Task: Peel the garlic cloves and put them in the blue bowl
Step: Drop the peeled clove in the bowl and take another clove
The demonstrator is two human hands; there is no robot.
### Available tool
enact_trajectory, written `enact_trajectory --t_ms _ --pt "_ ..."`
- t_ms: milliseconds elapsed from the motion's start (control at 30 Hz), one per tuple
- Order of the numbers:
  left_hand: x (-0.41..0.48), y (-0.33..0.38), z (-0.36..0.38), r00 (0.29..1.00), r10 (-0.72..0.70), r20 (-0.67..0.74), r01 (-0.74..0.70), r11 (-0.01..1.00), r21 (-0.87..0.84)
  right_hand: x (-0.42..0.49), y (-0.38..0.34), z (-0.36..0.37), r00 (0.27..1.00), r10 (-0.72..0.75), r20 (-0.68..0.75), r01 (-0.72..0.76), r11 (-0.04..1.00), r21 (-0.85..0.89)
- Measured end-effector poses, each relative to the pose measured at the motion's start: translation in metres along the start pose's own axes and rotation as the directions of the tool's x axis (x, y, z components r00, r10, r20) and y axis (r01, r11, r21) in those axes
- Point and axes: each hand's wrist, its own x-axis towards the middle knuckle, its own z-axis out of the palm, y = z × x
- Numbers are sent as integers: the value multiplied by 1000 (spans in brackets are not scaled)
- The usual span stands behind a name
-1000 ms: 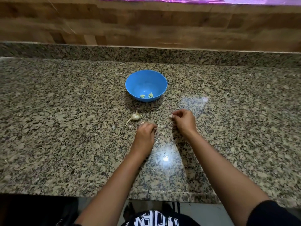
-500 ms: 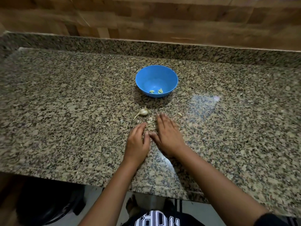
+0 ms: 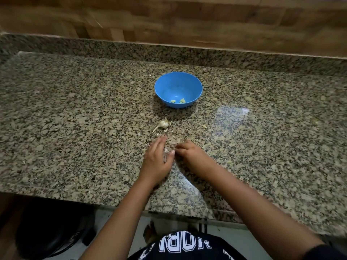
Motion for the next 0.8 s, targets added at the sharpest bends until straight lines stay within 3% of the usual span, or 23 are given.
enact_trajectory --t_ms 167,267,367,467,633,800 --pt "-7 -6 2 974 62 220 -136 930 342 -2 5 2 996 22 -89 -21 1000 17" --pt "-2 -4 10 964 35 265 -171 843 510 -2 11 0 962 186 -199 -160 977 141" --pt "19 5 20 973 16 231 -138 841 523 -1 17 -9 867 433 -249 -293 844 449" --pt "38 11 27 983 -5 182 -89 856 509 -3 23 -16 791 571 -219 -349 716 605" --pt "46 12 29 989 8 147 -82 862 500 -5 25 -17 773 606 -187 -364 665 652" --pt "36 15 32 969 175 174 -231 889 396 -4 22 -12 782 605 -150 -340 616 711"
